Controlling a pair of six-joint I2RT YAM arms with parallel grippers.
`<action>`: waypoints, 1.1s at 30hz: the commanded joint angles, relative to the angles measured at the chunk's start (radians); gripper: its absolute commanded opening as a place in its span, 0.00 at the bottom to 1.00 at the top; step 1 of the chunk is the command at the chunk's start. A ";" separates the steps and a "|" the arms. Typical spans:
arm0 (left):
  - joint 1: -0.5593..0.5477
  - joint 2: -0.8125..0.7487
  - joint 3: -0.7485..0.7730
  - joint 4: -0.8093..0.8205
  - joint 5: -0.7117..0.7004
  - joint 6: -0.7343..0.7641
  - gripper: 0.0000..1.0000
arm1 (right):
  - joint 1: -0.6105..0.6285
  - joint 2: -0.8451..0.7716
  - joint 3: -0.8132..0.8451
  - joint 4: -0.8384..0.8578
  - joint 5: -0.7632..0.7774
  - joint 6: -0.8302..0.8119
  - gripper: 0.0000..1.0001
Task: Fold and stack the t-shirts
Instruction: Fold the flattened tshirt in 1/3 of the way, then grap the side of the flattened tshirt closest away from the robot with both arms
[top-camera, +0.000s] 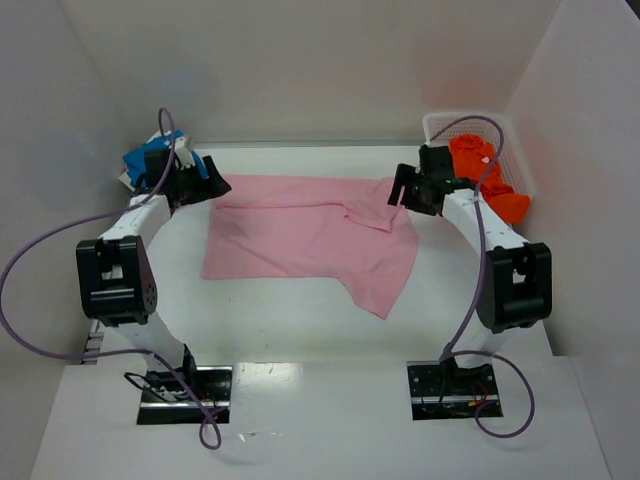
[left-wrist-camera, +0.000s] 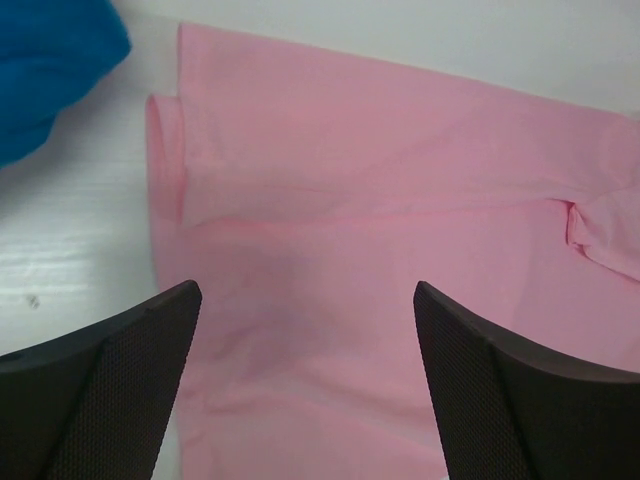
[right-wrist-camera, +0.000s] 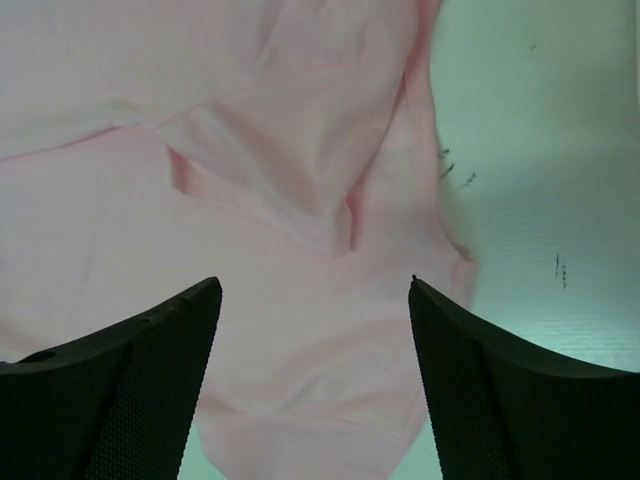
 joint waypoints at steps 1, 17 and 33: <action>0.004 -0.146 -0.048 -0.024 -0.106 -0.015 0.95 | 0.009 -0.097 -0.084 0.035 0.033 0.005 0.82; -0.074 -0.527 -0.290 -0.292 -0.389 -0.333 1.00 | 0.009 -0.374 -0.388 -0.020 -0.044 0.174 0.97; -0.093 -0.503 -0.419 -0.335 -0.528 -0.528 1.00 | 0.009 -0.420 -0.495 -0.051 -0.034 0.392 1.00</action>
